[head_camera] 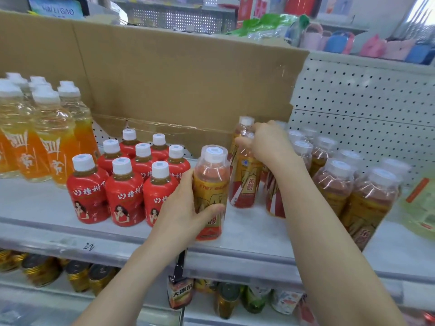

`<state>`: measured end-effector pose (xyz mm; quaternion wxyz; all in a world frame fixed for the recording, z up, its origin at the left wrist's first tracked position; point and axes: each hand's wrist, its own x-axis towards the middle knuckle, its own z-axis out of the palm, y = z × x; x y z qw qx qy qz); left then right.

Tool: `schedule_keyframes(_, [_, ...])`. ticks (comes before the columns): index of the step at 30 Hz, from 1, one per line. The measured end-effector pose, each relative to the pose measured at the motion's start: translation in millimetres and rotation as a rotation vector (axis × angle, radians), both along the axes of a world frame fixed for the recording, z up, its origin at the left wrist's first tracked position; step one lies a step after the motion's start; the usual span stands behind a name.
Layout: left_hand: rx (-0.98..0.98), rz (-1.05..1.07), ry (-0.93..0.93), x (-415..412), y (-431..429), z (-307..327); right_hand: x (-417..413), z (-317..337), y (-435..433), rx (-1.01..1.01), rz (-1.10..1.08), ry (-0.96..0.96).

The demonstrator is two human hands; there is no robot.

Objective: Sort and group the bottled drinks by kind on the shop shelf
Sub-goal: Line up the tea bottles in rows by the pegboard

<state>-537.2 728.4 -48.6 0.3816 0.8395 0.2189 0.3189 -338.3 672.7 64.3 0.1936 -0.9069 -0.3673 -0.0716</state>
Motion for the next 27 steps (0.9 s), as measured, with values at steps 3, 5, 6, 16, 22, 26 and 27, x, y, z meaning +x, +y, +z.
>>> schedule_keyframes(3, [0.009, 0.004, -0.013, 0, 1, -2, 2, -4, -9, -0.034, 0.05, 0.016])
schedule_keyframes(5, [0.011, 0.01, -0.009, 1, 2, -2, 3, -10, -14, -0.06, 0.076, 0.011])
schedule_keyframes(6, [0.008, 0.011, -0.008, 2, 3, -3, 2, -13, -15, -0.048, 0.072, 0.006])
schedule_keyframes(16, [0.016, 0.003, -0.019, 2, 7, -6, 31, 34, 16, 0.033, 0.016, -0.01])
schedule_keyframes(22, [0.023, 0.002, -0.011, 2, 9, -6, 65, 41, 56, -0.167, 0.073, 0.16])
schedule_keyframes(26, [0.027, -0.002, -0.017, 3, 8, -5, 72, 40, 52, -0.145, 0.078, 0.174])
schedule_keyframes(27, [0.034, -0.008, -0.02, 3, 8, -5, 71, 41, 47, -0.153, 0.078, 0.164])
